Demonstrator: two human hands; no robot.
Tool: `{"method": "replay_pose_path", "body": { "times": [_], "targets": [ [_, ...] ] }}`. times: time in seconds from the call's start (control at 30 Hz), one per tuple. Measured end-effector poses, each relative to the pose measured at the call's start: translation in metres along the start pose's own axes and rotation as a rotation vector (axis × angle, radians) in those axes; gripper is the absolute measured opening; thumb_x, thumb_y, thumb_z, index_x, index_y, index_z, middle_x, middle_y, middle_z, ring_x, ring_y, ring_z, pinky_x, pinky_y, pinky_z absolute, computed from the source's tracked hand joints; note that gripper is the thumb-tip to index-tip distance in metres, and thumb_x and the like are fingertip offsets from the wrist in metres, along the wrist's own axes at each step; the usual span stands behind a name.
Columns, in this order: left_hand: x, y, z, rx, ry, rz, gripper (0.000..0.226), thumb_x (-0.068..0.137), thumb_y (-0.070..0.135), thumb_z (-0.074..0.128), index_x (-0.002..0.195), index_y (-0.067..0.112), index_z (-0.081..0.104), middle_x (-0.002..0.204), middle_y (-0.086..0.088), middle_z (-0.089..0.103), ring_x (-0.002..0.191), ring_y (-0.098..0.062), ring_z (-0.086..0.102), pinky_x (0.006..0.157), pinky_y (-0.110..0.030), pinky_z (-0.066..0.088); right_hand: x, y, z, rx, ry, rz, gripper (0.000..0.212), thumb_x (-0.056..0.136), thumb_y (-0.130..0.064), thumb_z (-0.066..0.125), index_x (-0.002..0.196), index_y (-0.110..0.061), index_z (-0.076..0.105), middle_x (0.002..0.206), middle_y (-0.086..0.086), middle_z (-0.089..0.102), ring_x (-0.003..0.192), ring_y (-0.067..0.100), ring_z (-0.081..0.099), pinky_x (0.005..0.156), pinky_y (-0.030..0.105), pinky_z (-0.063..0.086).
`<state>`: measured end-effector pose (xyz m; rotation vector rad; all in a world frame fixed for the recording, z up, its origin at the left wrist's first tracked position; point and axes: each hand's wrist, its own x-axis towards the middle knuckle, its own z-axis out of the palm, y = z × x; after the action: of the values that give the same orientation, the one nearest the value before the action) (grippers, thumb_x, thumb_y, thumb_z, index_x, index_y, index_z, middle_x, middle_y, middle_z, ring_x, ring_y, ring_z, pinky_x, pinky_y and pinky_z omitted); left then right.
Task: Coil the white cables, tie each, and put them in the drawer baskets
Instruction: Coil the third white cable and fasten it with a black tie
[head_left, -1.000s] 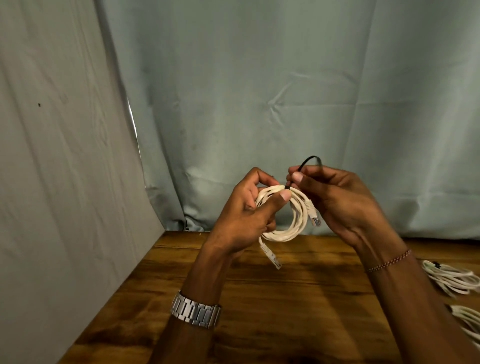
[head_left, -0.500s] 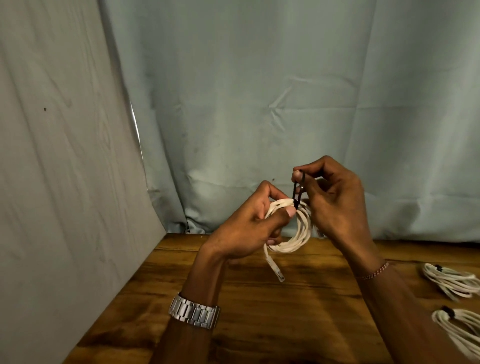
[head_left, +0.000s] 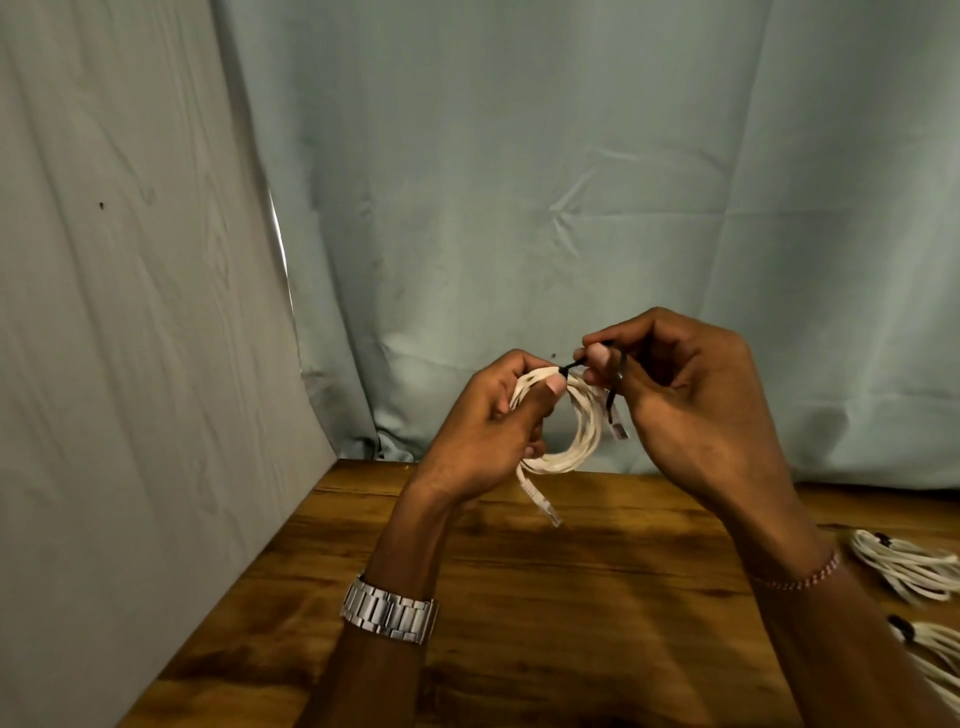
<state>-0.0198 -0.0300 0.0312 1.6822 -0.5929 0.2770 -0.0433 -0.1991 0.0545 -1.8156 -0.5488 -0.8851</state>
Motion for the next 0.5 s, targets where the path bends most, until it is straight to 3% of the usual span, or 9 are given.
{"method": "replay_pose_path", "body": {
  "times": [0.37, 0.5],
  "targets": [
    [0.001, 0.001, -0.001, -0.066, 0.15, -0.037, 0.025, 0.104, 0.028, 0.052, 0.113, 0.006, 0.057, 0.07, 0.001, 0.05, 0.059, -0.006, 0.048, 0.06, -0.029, 0.047, -0.013, -0.004, 0.02, -0.162, -0.006, -0.138, 0.012, 0.093, -0.012, 0.071, 0.098, -0.022, 0.076, 0.091, -0.016, 0.074, 0.09, -0.004, 0.069, 0.075, 0.007, 0.052],
    [0.002, 0.003, -0.003, -0.196, 0.16, -0.086, 0.025, 0.105, 0.024, 0.05, 0.115, 0.001, 0.055, 0.085, -0.009, 0.052, 0.055, -0.003, 0.045, 0.062, -0.03, 0.046, -0.012, -0.001, 0.02, -0.267, -0.069, -0.249, 0.016, 0.093, -0.007, 0.069, 0.103, -0.019, 0.075, 0.095, -0.005, 0.076, 0.089, 0.006, 0.07, 0.076, 0.024, 0.059]
  ]
}}
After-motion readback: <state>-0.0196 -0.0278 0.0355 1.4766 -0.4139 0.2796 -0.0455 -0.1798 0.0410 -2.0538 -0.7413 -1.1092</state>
